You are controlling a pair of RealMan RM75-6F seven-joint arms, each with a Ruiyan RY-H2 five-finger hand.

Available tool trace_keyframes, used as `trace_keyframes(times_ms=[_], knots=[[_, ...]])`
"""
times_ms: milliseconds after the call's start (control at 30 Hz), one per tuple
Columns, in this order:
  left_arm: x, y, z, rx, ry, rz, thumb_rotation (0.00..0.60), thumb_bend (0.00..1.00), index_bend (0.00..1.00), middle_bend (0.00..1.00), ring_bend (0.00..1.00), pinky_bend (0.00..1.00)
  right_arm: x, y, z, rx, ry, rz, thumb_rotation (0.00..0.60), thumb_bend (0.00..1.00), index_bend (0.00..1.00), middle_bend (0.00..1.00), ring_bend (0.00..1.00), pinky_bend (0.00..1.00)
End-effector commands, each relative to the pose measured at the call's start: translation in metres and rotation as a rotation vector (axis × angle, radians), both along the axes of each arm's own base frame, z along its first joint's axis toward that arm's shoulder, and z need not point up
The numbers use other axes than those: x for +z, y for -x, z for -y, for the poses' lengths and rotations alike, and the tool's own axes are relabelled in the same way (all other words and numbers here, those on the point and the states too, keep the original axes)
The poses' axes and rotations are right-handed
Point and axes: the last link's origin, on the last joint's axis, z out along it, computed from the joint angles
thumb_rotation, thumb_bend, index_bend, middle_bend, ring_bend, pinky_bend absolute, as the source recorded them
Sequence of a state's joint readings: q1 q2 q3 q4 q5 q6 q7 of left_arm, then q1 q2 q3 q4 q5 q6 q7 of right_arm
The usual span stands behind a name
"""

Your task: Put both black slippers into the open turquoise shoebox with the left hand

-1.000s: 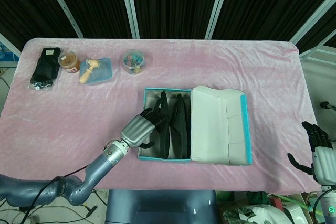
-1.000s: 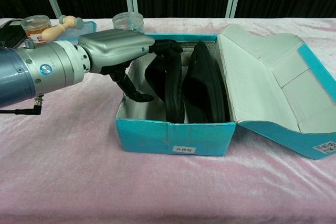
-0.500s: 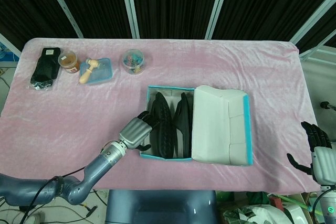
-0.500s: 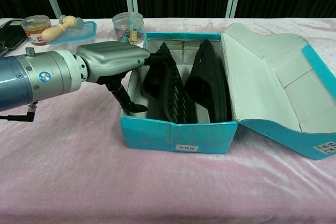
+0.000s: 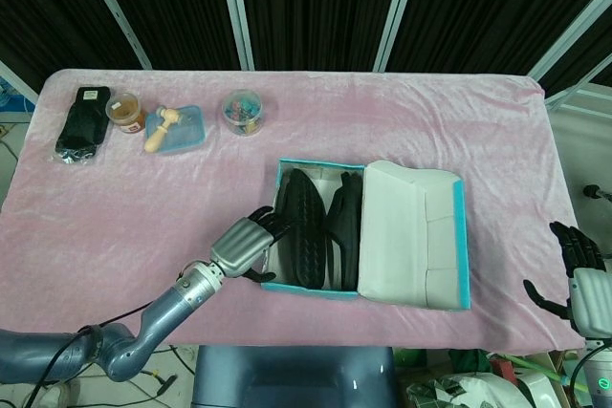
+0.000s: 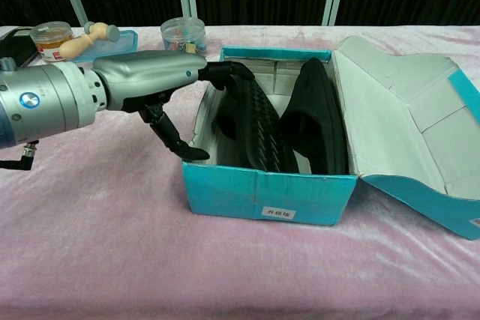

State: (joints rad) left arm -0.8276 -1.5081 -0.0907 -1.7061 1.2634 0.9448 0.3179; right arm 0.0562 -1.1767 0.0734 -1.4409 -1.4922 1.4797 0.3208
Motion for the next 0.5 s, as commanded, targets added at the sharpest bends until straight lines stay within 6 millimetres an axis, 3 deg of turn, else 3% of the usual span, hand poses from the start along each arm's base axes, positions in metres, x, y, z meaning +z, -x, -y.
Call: trace_keyframes(times_ms=[33, 267, 400, 500], knots=[[0.018, 0.003, 0.007, -0.006, -0.029, 0.095, 0.537, 0.16, 0.04, 0.17, 0.13, 0.1, 0.0, -0.001, 0.0, 0.002, -0.002, -0.001, 0.6, 0.18, 0.0, 0.06, 0.0, 0.07], [0.05, 0.02, 0.018, 0.014, -0.13, 0.198, 0.539, 0.13, 0.04, 0.17, 0.13, 0.09, 0.0, -0.002, 0.002, 0.01, -0.008, -0.001, 0.6, 0.18, 0.0, 0.06, 0.0, 0.07], [0.079, 0.048, 0.028, 0.047, -0.334, 0.168, 0.596, 0.13, 0.04, 0.17, 0.13, 0.07, 0.002, -0.002, 0.004, 0.016, -0.002, -0.009, 0.6, 0.18, 0.0, 0.06, 0.0, 0.07], [0.106, 0.085, 0.047, 0.133, -0.526, 0.12, 0.6, 0.13, 0.05, 0.17, 0.13, 0.05, 0.003, -0.003, 0.007, 0.03, 0.008, -0.041, 0.6, 0.18, 0.0, 0.06, 0.0, 0.07]])
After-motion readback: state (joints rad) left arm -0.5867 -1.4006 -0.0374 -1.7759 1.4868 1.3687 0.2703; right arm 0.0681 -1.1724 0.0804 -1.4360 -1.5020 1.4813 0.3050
